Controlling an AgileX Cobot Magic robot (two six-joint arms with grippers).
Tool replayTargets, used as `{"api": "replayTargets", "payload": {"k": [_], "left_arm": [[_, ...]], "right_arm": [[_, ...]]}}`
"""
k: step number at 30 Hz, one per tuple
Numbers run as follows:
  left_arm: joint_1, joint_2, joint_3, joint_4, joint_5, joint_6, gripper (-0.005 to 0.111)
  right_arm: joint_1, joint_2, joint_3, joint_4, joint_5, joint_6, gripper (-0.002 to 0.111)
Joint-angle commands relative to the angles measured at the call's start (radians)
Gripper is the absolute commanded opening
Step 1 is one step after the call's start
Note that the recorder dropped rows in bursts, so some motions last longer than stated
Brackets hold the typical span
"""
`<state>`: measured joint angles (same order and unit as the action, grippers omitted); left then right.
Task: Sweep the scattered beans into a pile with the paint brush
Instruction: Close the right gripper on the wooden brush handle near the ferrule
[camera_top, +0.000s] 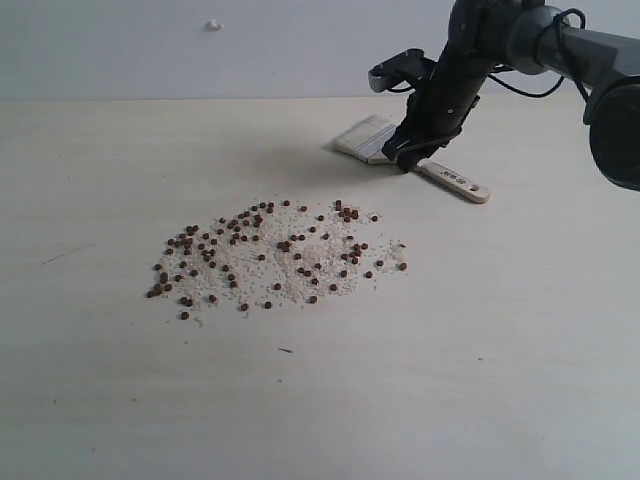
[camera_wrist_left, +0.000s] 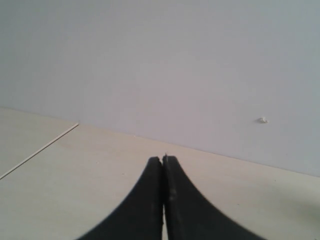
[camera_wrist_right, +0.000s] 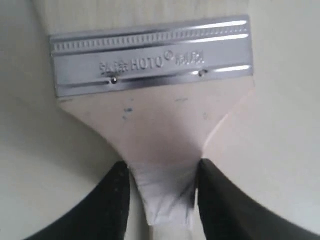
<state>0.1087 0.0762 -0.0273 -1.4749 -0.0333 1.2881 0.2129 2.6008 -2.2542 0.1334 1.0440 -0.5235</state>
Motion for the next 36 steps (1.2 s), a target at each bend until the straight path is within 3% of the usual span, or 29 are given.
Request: {"api": "replayTargets", "payload": {"k": [1, 3, 11, 18, 27, 36], "left_arm": [[0.003, 0.001, 0.004, -0.004, 0.001, -0.002, 0.000], [0.003, 0.001, 0.004, -0.004, 0.001, -0.002, 0.000], [0.003, 0.001, 0.004, -0.004, 0.001, -0.002, 0.000], [0.003, 0.001, 0.004, -0.004, 0.001, -0.002, 0.000], [0.003, 0.001, 0.004, -0.004, 0.001, -0.002, 0.000], [0.003, 0.001, 0.004, -0.004, 0.001, -0.002, 0.000]], "right_arm": [[0.002, 0.005, -0.007, -0.028, 0.000, -0.007, 0.013], [0.002, 0.005, -0.007, -0.037, 0.000, -0.028, 0.000], [0.002, 0.003, -0.039, -0.037, 0.177, 0.025, 0.000], [0.002, -0.001, -0.045, -0.023, 0.177, 0.047, 0.001], [0.002, -0.001, -0.045, -0.022, 0.142, 0.050, 0.035], [0.008, -0.030, -0.048, -0.026, 0.134, 0.021, 0.038]]}}
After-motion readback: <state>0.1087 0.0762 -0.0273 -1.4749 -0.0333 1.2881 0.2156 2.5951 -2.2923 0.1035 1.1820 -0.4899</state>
